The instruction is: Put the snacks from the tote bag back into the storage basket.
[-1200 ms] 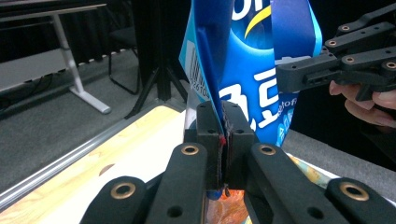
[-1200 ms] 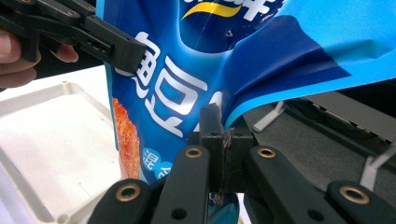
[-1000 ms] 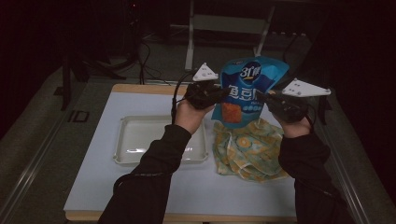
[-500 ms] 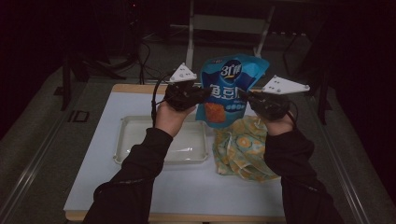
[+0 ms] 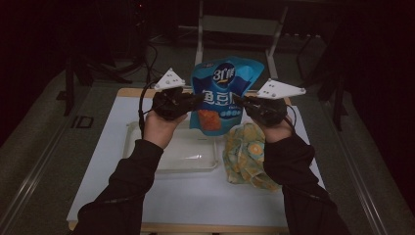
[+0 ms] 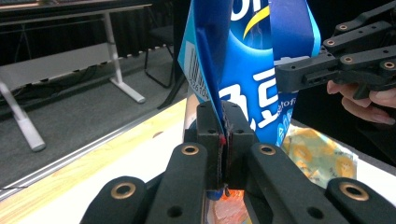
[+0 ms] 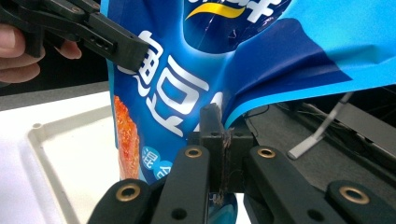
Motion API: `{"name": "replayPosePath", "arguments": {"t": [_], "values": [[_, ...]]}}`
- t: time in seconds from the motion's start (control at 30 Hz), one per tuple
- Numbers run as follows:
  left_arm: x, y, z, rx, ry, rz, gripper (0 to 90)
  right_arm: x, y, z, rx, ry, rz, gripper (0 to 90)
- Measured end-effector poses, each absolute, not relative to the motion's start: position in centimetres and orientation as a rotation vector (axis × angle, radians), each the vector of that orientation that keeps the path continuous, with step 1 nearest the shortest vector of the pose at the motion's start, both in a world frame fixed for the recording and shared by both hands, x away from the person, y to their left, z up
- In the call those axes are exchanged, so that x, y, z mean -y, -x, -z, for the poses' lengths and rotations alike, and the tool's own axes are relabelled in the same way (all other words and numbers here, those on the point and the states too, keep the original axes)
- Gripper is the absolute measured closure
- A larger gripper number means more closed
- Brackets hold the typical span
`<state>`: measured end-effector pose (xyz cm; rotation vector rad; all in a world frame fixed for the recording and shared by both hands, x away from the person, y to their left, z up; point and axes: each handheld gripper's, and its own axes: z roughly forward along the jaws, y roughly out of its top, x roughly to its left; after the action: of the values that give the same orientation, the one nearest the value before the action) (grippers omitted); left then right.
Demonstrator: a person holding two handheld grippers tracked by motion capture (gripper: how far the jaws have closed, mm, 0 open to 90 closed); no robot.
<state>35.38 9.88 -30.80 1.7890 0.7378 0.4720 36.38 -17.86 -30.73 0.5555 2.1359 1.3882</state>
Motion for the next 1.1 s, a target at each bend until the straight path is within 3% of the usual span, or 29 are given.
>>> {"name": "replayPosePath", "arguments": {"t": [1.1], "values": [[-14.9,-31.4,33.0,-0.793,-1.745,-0.509,89.0,12.6,-34.4,32.1,-2.192,-0.453,-1.413,89.3]]}}
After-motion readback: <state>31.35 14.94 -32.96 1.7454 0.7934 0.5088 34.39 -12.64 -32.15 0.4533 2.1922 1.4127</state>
